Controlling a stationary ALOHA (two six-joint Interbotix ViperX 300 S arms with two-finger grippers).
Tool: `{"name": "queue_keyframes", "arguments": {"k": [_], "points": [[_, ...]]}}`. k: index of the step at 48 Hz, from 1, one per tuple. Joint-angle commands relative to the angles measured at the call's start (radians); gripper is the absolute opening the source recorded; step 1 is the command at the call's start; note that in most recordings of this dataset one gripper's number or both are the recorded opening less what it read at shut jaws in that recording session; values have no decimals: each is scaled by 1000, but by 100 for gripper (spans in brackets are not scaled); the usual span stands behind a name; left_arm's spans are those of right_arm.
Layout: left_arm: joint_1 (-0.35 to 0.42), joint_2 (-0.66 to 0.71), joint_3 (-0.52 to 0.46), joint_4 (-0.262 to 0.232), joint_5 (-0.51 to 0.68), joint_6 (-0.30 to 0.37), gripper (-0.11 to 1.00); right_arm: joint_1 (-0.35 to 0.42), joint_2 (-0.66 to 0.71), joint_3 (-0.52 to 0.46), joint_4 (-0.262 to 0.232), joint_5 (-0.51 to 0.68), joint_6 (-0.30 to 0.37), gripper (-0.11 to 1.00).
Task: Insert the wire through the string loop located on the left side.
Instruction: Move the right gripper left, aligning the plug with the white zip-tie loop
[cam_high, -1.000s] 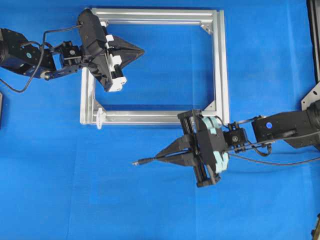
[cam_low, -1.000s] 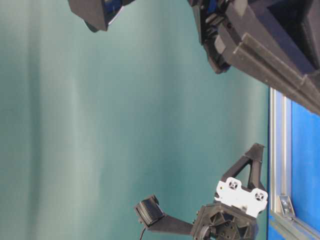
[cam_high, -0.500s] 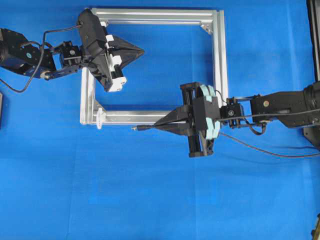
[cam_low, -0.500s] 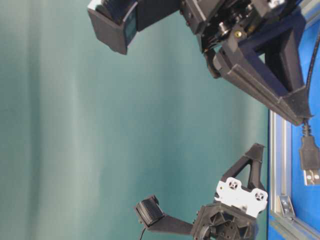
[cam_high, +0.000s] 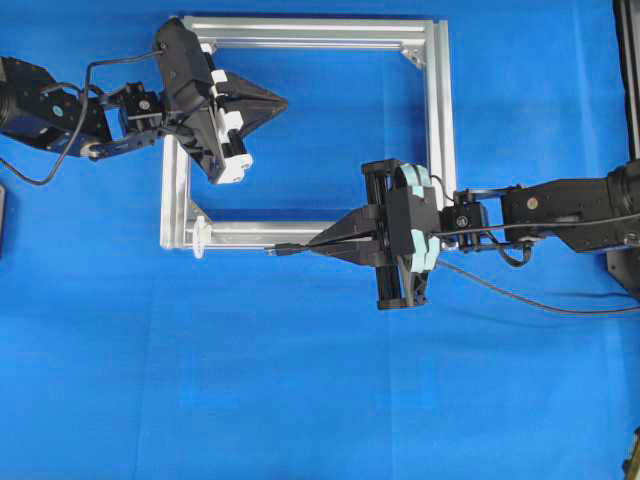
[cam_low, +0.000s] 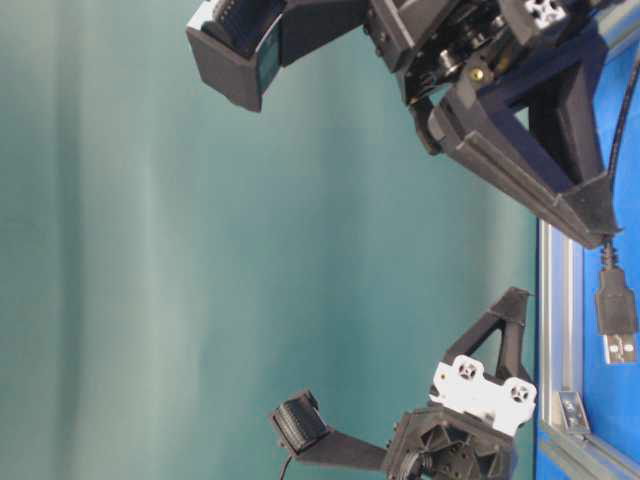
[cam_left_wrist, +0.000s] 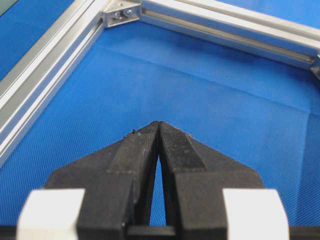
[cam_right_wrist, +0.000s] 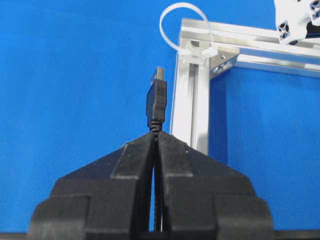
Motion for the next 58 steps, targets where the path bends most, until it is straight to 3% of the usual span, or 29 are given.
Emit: {"name": "queue_keyframes", "arguments": {"k": [1,14,42,58], "points": [[2,-32,-6,2,-5,-2,0,-3,-25,-15,2,-5,-2,-1],[2,-31,-6,3,-6,-2,0,-3,11,-51,0,-5,-2,-1],[2,-38,8,3,-5,-2,0,-21,186,-222,0,-9,-3,-1],[2,-38,9,3,-6,-2,0,-28,193,-233,2,-9,-3,-1]]}}
